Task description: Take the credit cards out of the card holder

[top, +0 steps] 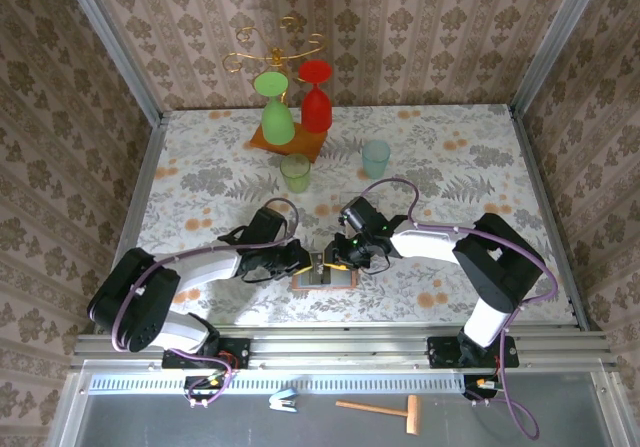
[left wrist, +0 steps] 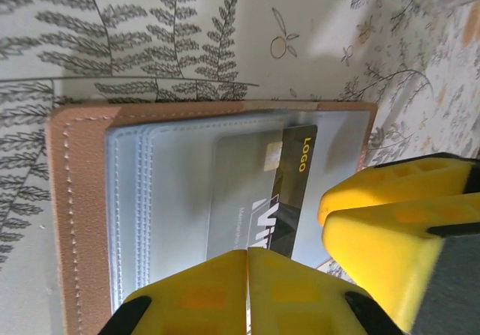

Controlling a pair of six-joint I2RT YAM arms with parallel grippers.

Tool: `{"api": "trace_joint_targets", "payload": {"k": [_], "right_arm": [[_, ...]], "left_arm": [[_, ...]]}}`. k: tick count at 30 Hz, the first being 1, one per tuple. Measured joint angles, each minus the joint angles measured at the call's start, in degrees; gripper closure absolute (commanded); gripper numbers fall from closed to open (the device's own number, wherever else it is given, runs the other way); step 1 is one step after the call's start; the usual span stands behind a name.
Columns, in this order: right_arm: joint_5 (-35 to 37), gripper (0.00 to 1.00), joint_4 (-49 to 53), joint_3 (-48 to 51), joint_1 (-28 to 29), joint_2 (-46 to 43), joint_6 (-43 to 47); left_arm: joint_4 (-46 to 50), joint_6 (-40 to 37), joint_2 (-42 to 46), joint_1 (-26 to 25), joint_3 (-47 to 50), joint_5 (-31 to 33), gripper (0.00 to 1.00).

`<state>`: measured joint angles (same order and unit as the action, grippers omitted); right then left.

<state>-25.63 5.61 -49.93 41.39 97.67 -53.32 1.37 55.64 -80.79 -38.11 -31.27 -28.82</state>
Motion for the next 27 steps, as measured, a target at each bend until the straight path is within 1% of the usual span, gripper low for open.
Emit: {"api": "trace_joint_targets", "payload": {"k": [12,27], "right_arm": [[-0.76,0.77,-1.27,1.84,-1.36,0.0,-0.48],[-2.78,0.78,-3.87,2.54,-1.4,1.46,-0.74]], "left_arm": [[1.27,-0.76,-1.11,-0.17,0.0,1.53,0.92],[1.73,-1.46,-1.14,-0.17,0.0,1.81,0.94]]}}
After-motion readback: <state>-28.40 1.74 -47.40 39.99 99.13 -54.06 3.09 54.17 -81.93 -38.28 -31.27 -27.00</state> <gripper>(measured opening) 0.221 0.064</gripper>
